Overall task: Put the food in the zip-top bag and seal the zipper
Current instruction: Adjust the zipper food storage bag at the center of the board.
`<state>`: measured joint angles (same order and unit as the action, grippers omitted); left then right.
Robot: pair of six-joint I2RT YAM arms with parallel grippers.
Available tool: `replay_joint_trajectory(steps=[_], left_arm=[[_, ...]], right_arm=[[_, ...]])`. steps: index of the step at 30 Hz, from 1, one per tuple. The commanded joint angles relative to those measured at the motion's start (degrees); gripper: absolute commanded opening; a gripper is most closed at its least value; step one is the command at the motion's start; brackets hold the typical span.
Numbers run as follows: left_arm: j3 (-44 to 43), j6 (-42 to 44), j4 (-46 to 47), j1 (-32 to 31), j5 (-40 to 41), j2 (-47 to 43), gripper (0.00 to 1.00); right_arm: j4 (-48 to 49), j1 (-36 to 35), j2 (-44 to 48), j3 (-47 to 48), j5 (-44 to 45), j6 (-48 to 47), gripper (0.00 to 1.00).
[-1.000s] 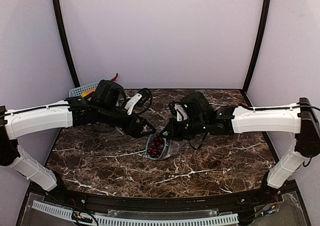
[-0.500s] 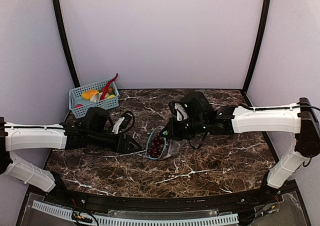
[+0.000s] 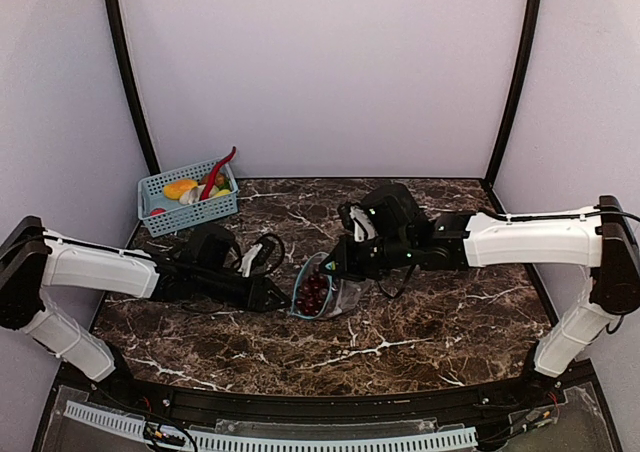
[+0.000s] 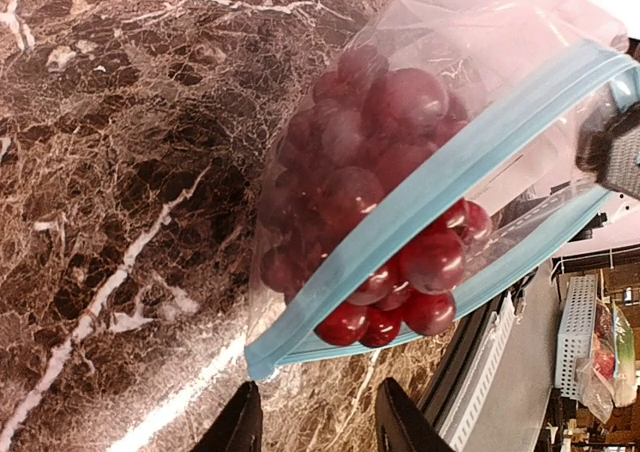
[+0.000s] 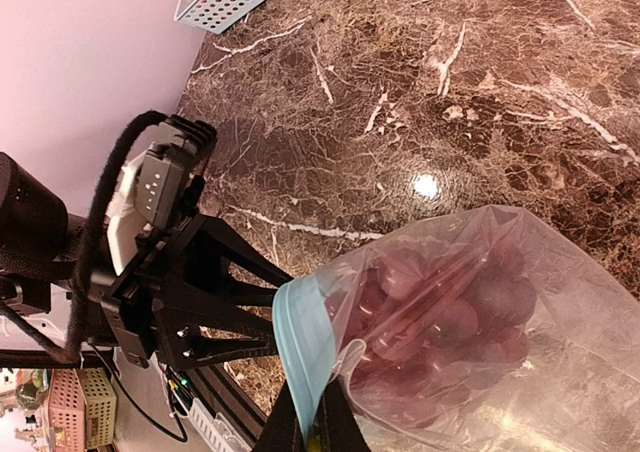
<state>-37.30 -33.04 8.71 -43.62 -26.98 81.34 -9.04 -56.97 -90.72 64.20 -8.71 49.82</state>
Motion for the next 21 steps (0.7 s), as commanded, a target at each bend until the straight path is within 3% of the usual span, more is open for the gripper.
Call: replay_joint_trajectory(steps=[1,21], left_arm=[[-0.5,2.1,1.1,-0.3,-0.2,2.6,0.38],[-5.3,6.6,-0.4,-1.1,1.0,9.9,0.23]], right_arm=[[2.1,0.4,1.4,-0.5,0.8,0.1,0.05],[2.1,0.7,1.8,-0.9,0.8,0.2,0.05]])
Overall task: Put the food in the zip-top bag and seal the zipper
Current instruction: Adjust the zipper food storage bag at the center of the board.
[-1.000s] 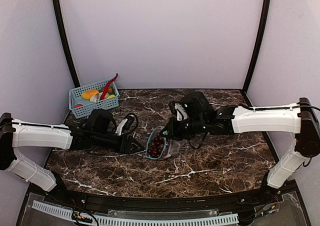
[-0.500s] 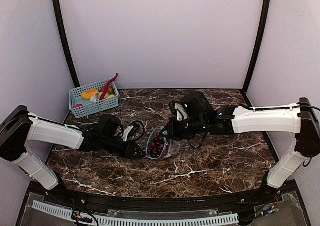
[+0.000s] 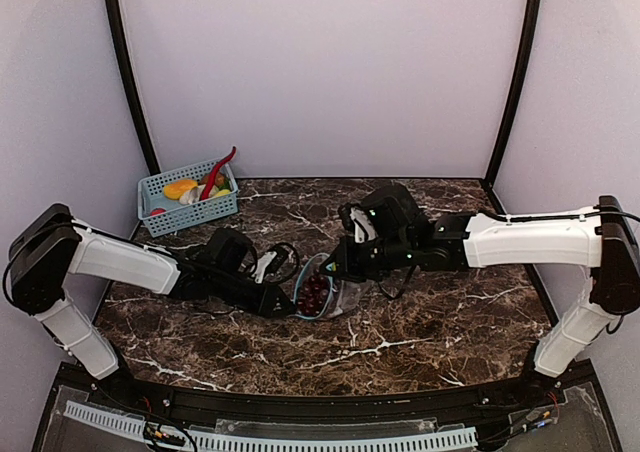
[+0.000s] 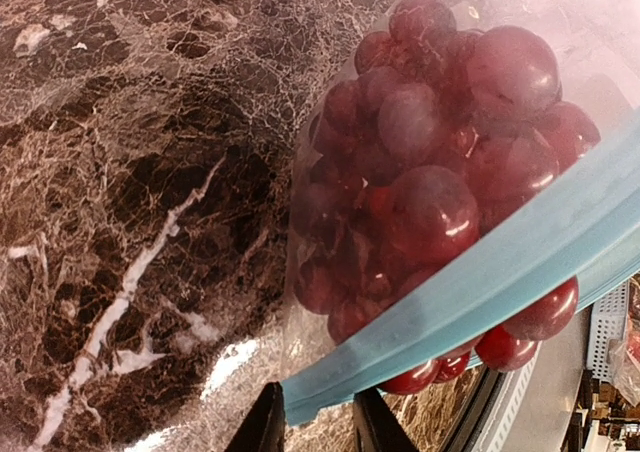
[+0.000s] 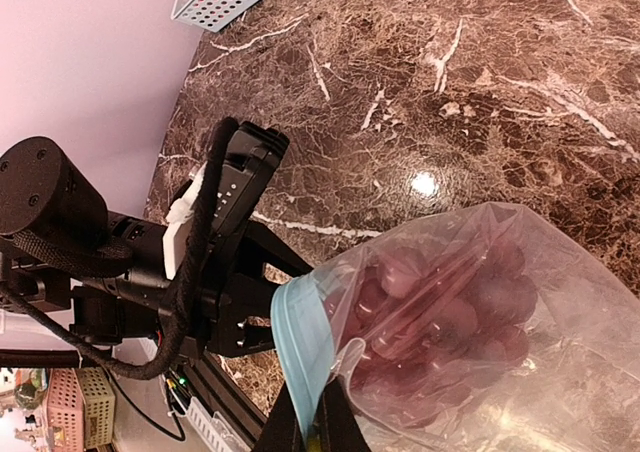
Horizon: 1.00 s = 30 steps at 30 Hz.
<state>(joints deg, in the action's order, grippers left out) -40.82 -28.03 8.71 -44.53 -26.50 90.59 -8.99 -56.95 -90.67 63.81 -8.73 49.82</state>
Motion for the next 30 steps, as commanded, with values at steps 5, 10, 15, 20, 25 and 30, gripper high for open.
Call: replay_joint_trajectory(steps=[5,10,15,20,25,30], left_arm=[[-1.9,1.7,0.3,-0.3,0.1,1.0,0.21],[-2.2,2.1,0.5,-0.3,-1.0,1.7,0.18],[-2.6,2.5,1.0,-0.5,-1.9,2.1,0.17],[-3.5,3.2,1.0,-0.7,-3.1,3.8,0.17],[-3.9,3.8,1.9,-0.9,-3.6,4.6,0.09],[-3.3,4.0,4.3,-0.9,-5.3,4.5,0.01]], right_arm=[[2.1,0.7,1.9,-0.7,0.8,0.3,0.05],[2.1,0.8,1.8,-0.7,0.7,0.2,0.05],[2.1,0.8,1.9,-0.5,0.7,0.2,0.05],[2.1,0.8,1.8,-0.5,0.5,0.1,0.05],[2.1,0.8,2.0,-0.7,0.6,0.1,0.05],[2.1,1.0,2.0,-0.9,0.5,0.1,0.05]])
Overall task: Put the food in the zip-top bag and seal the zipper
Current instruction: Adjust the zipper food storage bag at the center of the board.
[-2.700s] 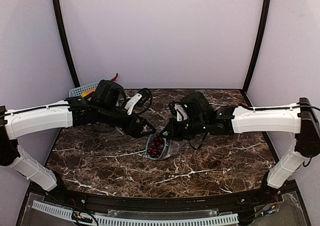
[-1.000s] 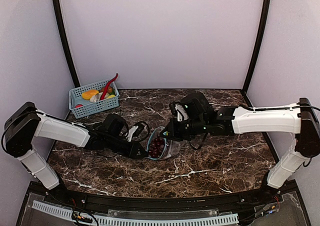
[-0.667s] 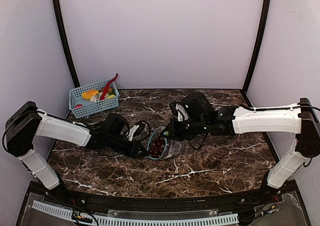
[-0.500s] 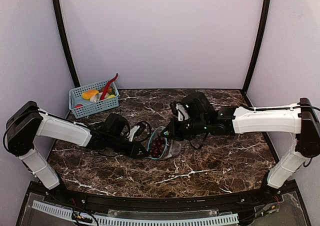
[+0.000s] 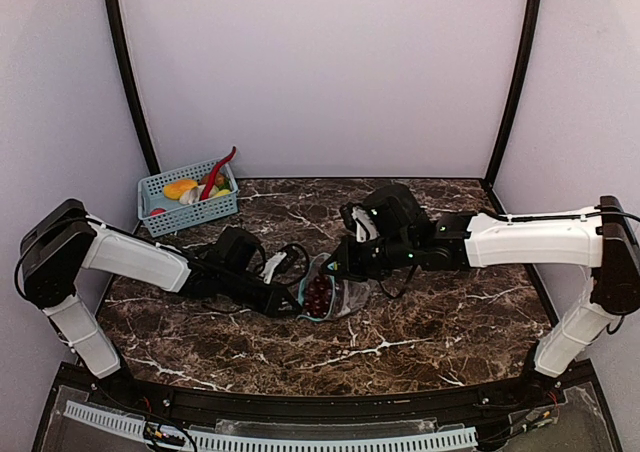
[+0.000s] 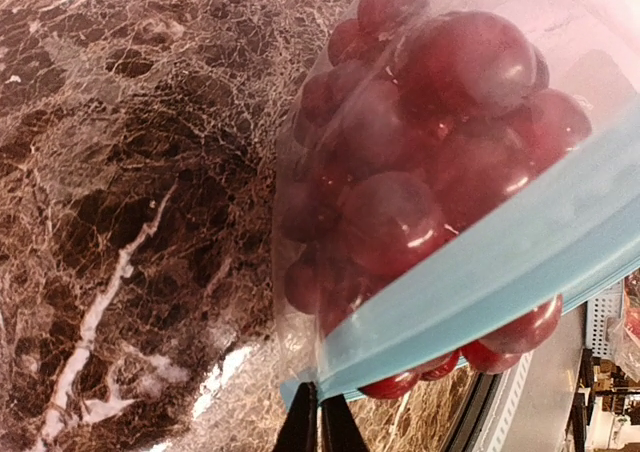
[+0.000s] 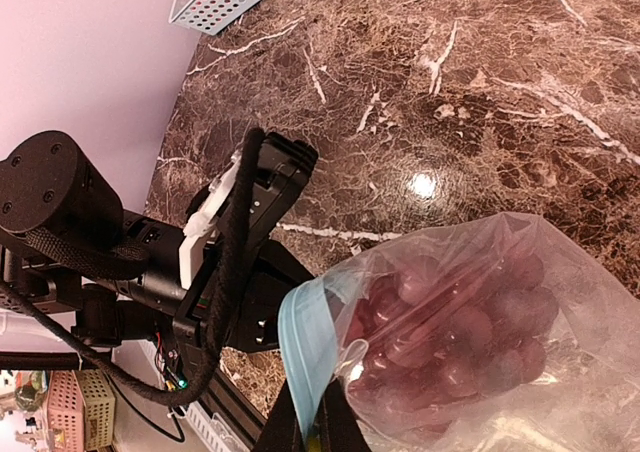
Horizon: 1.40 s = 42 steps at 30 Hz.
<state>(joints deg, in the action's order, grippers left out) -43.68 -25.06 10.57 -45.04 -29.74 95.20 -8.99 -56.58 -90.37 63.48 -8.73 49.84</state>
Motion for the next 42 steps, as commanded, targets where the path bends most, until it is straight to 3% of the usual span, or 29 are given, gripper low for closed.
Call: replay_joint_trajectory(steps=[1,10,20,40,42], left_arm=[[-0.4,1.2,2.7,-0.4,-2.4,-0.4,0.01],[-1.1,3.3,-4.4,-0.4,-2.5,-6.6,0.01],[-10.4,5.0,-22.2,-0.4,-7.9,-16.8,0.01],[-15.6,6.3,-33.3,-0.3,-5.8,-15.4,0.01],[-16.6,6.6,-34.0,-0.3,-5.4,-15.4,0.09]], right_arm=[[2.0,0.7,1.8,-0.6,0.5,0.1,0.05],[1.0,2.2,3.8,-1.6,1.3,-0.4,0.05],[-11.8,4.0,5.4,3.5,8.5,-5.7,0.06],[-14.3,5.6,5.2,2.7,9.0,-5.2,0.05],[-14.3,5.6,5.2,2.8,9.0,-5.3,0.05]])
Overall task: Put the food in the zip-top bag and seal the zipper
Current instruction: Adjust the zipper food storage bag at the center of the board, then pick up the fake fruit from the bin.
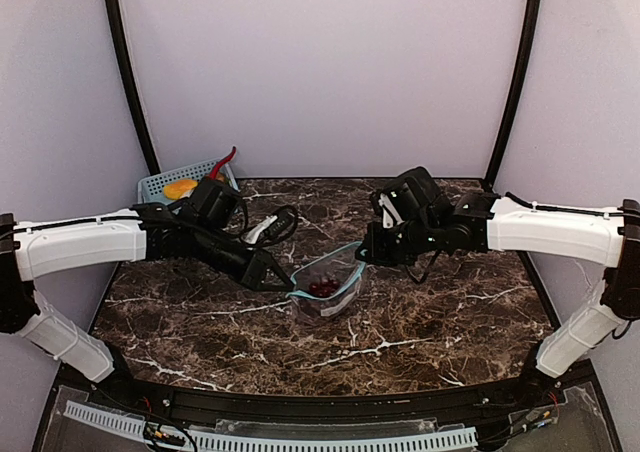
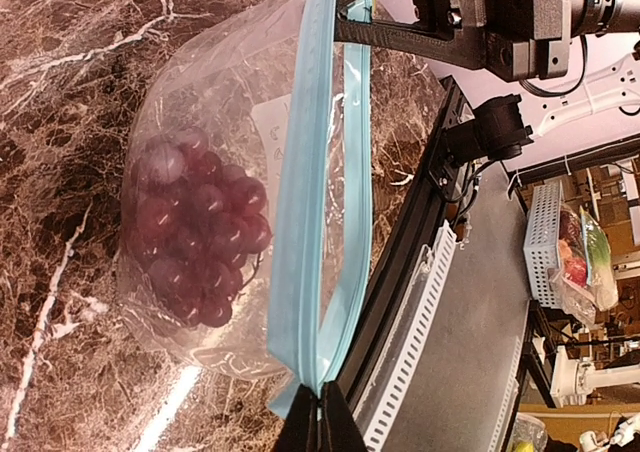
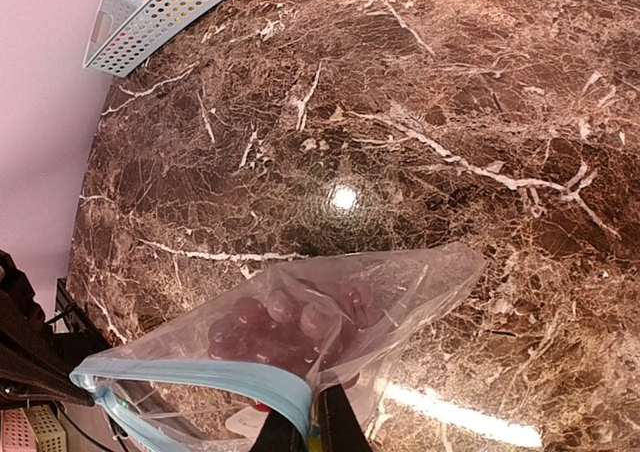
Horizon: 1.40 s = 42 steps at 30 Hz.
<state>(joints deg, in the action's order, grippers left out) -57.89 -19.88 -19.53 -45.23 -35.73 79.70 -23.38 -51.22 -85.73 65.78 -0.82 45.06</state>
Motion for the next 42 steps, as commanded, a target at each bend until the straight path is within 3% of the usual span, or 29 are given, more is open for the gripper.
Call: replay_joint_trajectory(steps=[1,7,11,19,29,37,42], left_arm=[[-2.8,1.5,-4.5,-0.1,1.4,-0.3,0.19],[-7.1,2.7,-9.7,1.5,6.5,-3.0,0.65],[-9.5,4.4,-14.4,4.4,8.8,-3.5,0.72],[-15.2,10.5,-21.0,16.8,11.3,-2.0,0.75],[-20.0,11.8,-15.0,36.9,16.5,12.3,0.62],[-28.7,10.9,-11.5,44.7,32.7,23.6,0.54],[-35.1,11.6,-12.4,49.5,36.0,30.3,0.54]], right_arm=[[0.1,0.2,0.6,0.6,1.1,-0.7,0.05],[0.2,0.2,0.5,0.7,-0.7,-1.0,0.05],[0.2,0.2,0.0,1.0,-1.2,-1.3,0.05],[0.2,0.2,-0.1,1.0,-1.6,-1.5,0.05],[0.0,0.2,-0.2,1.5,-1.3,-2.2,0.05],[1.2,0.2,-0.7,1.0,-3.0,-2.6,0.05],[2.1,0.2,-1.4,0.7,-4.5,-2.9,0.05]])
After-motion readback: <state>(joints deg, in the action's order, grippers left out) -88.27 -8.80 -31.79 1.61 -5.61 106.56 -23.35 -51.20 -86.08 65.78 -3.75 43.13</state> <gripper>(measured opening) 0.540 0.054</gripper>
